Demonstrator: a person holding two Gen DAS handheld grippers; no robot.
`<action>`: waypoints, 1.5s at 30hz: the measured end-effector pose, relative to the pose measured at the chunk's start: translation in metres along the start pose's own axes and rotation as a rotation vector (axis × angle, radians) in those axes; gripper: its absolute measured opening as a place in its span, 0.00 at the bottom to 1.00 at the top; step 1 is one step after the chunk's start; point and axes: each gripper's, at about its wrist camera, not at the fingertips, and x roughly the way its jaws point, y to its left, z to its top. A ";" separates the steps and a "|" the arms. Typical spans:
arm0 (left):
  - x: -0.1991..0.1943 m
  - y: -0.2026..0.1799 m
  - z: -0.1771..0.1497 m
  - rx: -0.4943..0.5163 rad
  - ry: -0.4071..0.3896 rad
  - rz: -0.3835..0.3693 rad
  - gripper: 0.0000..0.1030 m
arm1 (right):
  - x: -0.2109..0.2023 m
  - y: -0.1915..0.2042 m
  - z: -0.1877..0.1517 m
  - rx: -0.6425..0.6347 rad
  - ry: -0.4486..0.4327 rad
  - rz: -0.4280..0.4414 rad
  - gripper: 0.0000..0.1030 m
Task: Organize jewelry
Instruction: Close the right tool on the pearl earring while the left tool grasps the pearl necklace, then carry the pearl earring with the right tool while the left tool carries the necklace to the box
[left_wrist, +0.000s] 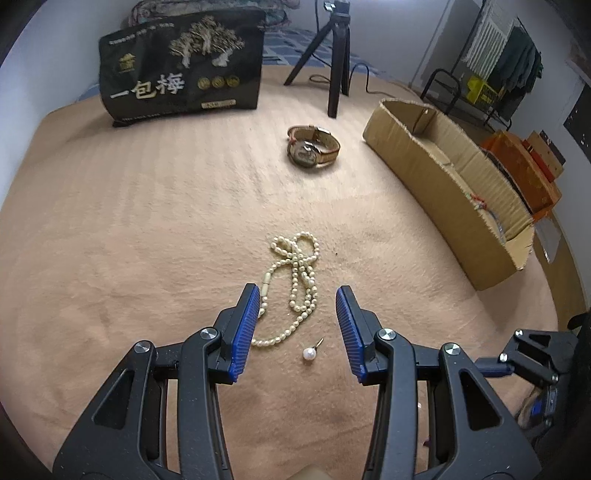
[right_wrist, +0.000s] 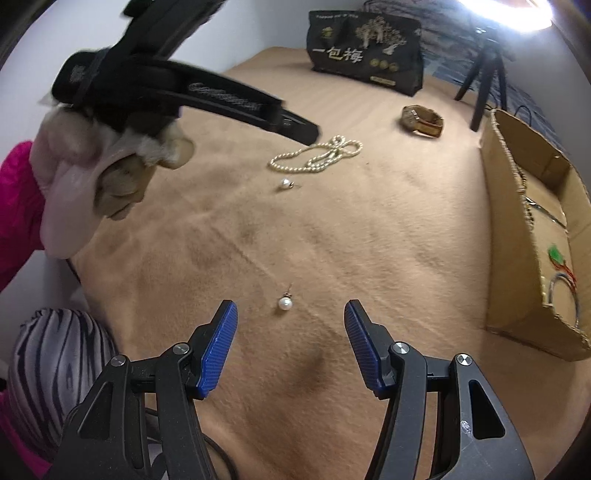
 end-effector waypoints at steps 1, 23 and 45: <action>0.004 -0.001 0.000 0.003 0.004 0.002 0.42 | 0.002 0.002 -0.001 -0.005 0.000 -0.003 0.58; 0.051 0.001 0.013 0.044 -0.002 0.151 0.04 | 0.021 0.011 -0.006 -0.073 -0.003 -0.124 0.07; -0.033 0.031 0.000 -0.103 -0.159 0.163 0.02 | -0.025 -0.006 -0.001 0.051 -0.108 -0.137 0.07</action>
